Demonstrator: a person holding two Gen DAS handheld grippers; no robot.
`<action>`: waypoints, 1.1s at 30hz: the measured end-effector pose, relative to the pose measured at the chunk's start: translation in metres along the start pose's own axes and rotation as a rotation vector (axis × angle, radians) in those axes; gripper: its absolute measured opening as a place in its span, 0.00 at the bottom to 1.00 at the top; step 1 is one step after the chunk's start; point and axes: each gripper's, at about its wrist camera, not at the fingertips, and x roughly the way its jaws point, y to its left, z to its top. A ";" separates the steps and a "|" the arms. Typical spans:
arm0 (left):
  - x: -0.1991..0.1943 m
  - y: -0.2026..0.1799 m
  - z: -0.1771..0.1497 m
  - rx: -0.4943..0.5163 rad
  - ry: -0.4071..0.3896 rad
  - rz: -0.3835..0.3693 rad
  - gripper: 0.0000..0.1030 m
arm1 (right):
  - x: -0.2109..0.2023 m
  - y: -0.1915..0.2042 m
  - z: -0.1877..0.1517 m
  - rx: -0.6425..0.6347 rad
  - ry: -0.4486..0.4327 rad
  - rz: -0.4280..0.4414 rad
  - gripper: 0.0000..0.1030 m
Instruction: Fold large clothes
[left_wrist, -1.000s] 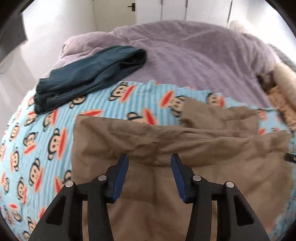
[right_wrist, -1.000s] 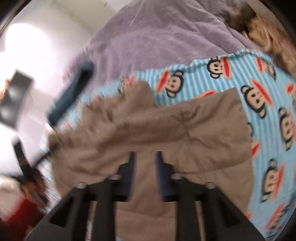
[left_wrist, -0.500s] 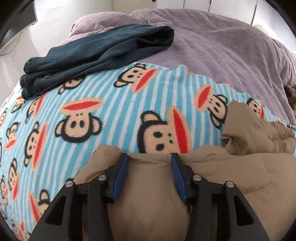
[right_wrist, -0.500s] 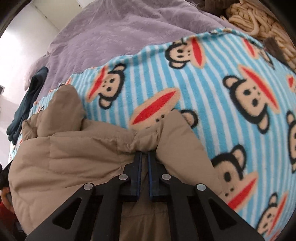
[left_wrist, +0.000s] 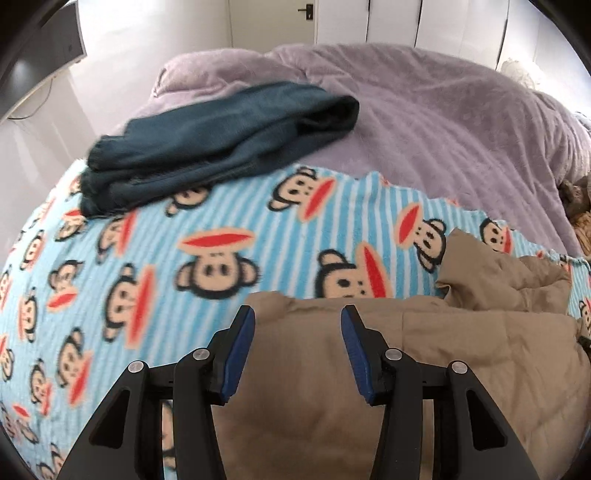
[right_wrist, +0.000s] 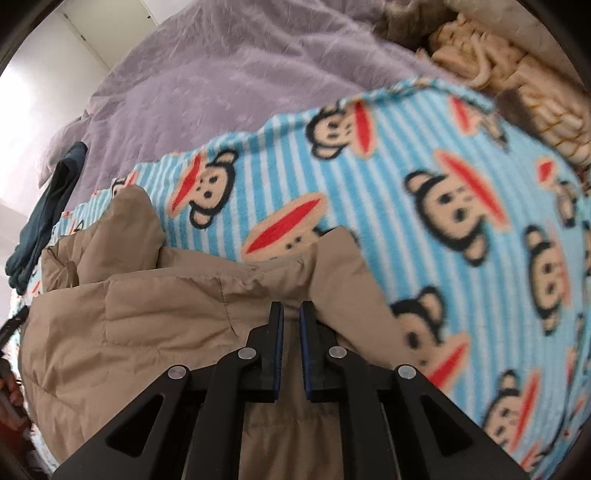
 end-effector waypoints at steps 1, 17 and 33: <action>-0.001 0.005 -0.004 -0.002 0.008 0.011 0.49 | -0.007 -0.002 -0.003 -0.005 -0.016 -0.018 0.10; -0.001 0.034 -0.023 -0.111 0.087 0.066 0.64 | -0.022 -0.024 -0.018 0.107 0.005 -0.031 0.38; -0.091 0.024 -0.144 -0.183 0.194 -0.024 0.96 | -0.103 -0.025 -0.147 0.325 0.059 0.169 0.75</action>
